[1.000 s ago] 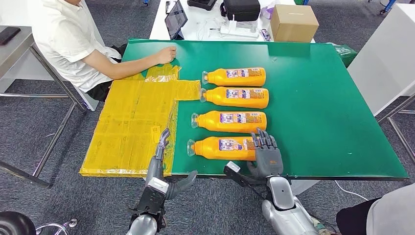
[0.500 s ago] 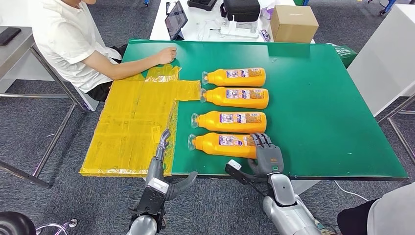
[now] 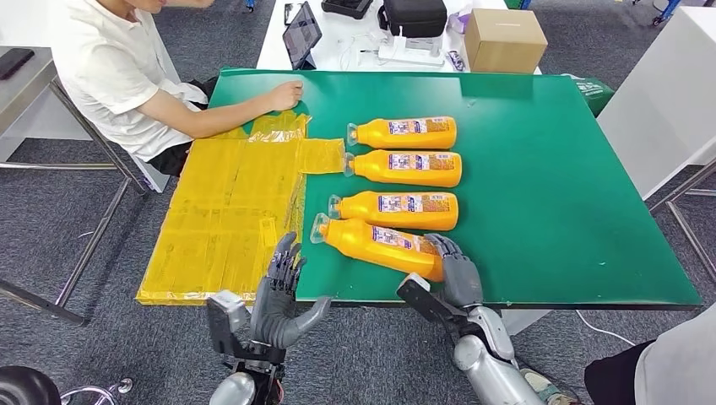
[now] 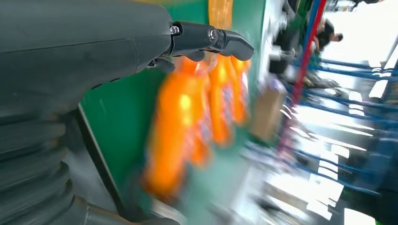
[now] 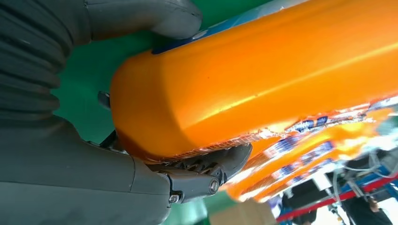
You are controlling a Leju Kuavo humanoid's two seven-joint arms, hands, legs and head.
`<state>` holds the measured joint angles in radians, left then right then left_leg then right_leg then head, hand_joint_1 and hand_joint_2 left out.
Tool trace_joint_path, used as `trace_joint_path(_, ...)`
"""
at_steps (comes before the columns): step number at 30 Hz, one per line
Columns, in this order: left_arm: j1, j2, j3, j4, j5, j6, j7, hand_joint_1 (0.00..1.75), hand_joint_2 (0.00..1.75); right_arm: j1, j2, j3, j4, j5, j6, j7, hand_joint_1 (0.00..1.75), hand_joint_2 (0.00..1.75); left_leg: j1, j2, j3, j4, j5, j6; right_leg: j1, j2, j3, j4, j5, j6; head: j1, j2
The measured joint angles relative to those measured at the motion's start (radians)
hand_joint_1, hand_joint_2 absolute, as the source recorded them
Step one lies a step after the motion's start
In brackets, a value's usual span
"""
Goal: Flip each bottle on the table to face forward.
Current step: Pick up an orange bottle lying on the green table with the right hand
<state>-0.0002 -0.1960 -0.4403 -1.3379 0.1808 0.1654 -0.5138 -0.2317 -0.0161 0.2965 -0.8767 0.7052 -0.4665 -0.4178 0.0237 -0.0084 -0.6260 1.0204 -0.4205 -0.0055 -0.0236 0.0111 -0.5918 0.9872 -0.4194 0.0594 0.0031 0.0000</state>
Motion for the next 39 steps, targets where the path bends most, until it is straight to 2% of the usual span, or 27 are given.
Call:
trace_joint_path(3, 0.014, 0.003, 0.010, -0.013, 0.018, 0.027, -0.015, 0.00, 1.75, 0.053, 0.023, -0.010, -0.068, -0.106, -0.002, -0.065, 1.66, 1.75, 0.000, -0.001, -0.001, 0.000, 0.000, 0.000, 0.000, 0.000, -0.001, 0.000, 0.000, 0.000, 0.000, 0.000)
trace_joint_path(6, 0.024, 0.009, 0.017, -0.010, 0.014, 0.053, -0.029, 0.00, 1.75, 0.110, 0.048, -0.015, -0.152, -0.185, -0.016, -0.114, 1.71, 1.75, 0.000, -0.001, -0.003, 0.000, 0.000, 0.000, 0.000, -0.001, -0.002, 0.000, 0.000, 0.000, 0.000, 0.000)
trace_joint_path(7, 0.028, 0.011, 0.019, -0.009, 0.029, 0.058, -0.030, 0.00, 1.75, 0.127, 0.054, -0.015, -0.179, -0.203, -0.021, -0.124, 1.68, 1.75, 0.000, -0.001, -0.003, 0.000, 0.000, 0.000, 0.000, -0.001, -0.002, 0.000, 0.000, 0.000, 0.000, 0.000)
trace_joint_path(10, 0.038, 0.014, 0.025, -0.006, 0.084, 0.075, -0.019, 0.00, 1.75, 0.167, 0.070, -0.015, -0.245, -0.235, -0.037, -0.147, 1.59, 1.75, 0.000, -0.001, -0.004, 0.000, 0.000, 0.000, 0.000, -0.001, -0.002, 0.000, 0.000, 0.000, 0.000, 0.000)
trace_joint_path(17, 0.045, 0.015, 0.034, -0.004, 0.142, 0.139, -0.005, 0.00, 1.75, 0.206, 0.098, -0.015, -0.306, -0.301, -0.077, -0.189, 1.48, 1.75, 0.000, -0.001, -0.004, 0.000, 0.000, 0.000, 0.000, -0.001, -0.003, 0.000, 0.000, 0.000, 0.000, 0.000)
trace_joint_path(21, 0.044, 0.016, 0.029, -0.004, 0.133, 0.154, -0.007, 0.00, 1.75, 0.212, 0.116, -0.009, -0.321, -0.329, -0.074, -0.200, 1.51, 1.75, 0.000, -0.001, -0.004, 0.000, 0.000, 0.000, 0.000, -0.001, -0.003, 0.000, 0.000, 0.000, 0.000, 0.000)
trace_joint_path(26, 0.031, 0.024, -0.003, 0.000, 0.131, 0.093, 0.008, 0.00, 1.75, 0.209, 0.132, 0.035, -0.320, -0.330, -0.032, -0.206, 1.55, 1.75, 0.000, -0.001, -0.004, 0.000, 0.000, 0.000, 0.000, -0.001, -0.003, 0.000, 0.000, 0.000, 0.000, 0.000)
trace_joint_path(30, 0.015, 0.028, -0.023, 0.013, 0.152, 0.033, 0.032, 0.00, 1.75, 0.200, 0.144, 0.089, -0.309, -0.331, -0.015, -0.244, 1.39, 1.75, 0.000, -0.001, -0.004, 0.000, 0.000, 0.000, 0.000, -0.001, -0.003, 0.000, 0.000, 0.000, 0.000, 0.000)
trace_joint_path(33, 0.002, 0.028, -0.026, 0.025, 0.170, 0.001, 0.040, 0.00, 1.75, 0.197, 0.152, 0.141, -0.307, -0.322, -0.032, -0.273, 1.39, 1.75, 0.000, -0.001, -0.004, 0.000, 0.000, 0.000, 0.000, -0.001, -0.003, 0.000, 0.000, 0.000, 0.000, 0.000)
trace_joint_path(39, -0.016, 0.028, -0.028, 0.033, 0.205, -0.080, 0.025, 0.00, 1.75, 0.181, 0.144, 0.257, -0.300, -0.319, -0.088, -0.277, 1.45, 1.75, 0.000, -0.001, -0.004, 0.000, 0.000, 0.000, 0.000, 0.000, -0.004, 0.000, 0.000, 0.000, 0.000, 0.000)
